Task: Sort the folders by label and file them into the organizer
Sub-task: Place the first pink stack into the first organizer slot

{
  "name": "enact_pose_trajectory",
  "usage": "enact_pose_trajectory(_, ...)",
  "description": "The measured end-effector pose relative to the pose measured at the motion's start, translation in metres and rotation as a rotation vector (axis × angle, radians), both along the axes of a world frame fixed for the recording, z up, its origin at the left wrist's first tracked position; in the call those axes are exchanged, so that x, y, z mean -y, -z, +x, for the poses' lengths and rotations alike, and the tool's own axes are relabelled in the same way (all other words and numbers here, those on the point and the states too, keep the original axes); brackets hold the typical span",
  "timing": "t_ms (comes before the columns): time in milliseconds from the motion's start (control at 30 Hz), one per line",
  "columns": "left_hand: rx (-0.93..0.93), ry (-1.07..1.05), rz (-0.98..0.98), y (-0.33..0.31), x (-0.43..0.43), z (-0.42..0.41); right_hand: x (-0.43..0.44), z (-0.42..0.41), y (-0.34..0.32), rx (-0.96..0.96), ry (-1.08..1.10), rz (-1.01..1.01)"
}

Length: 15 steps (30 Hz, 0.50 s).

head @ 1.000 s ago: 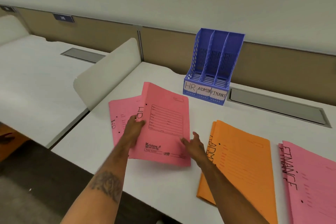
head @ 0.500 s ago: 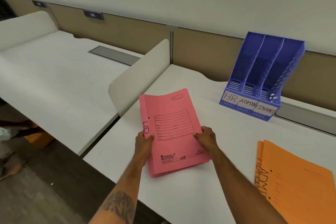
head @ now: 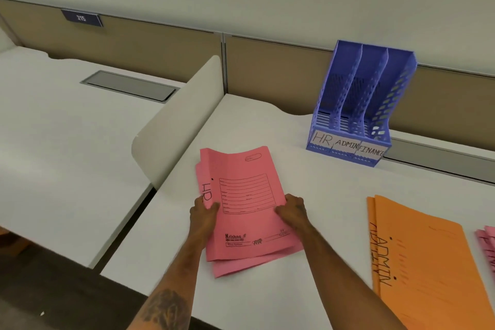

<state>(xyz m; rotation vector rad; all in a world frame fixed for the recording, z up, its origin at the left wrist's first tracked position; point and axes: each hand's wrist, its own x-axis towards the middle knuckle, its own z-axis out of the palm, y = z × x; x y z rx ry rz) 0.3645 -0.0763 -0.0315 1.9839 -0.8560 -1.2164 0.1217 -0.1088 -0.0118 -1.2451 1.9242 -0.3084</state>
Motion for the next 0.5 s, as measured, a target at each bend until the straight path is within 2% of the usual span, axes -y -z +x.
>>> enact_pose_trajectory(267,-0.15,0.118,-0.051,-0.017,0.022,-0.022,-0.044,-0.054,0.0,0.451,0.414,-0.035)
enact_pose_trajectory(367,-0.182,0.217,-0.062,-0.025,0.026,-0.05,-0.066,-0.076,-0.004,0.489,0.546,-0.106)
enact_pose_trajectory(500,-0.208,0.354,-0.053,-0.02,0.028,-0.088,-0.095,-0.105,-0.002,0.442,0.668,-0.148)
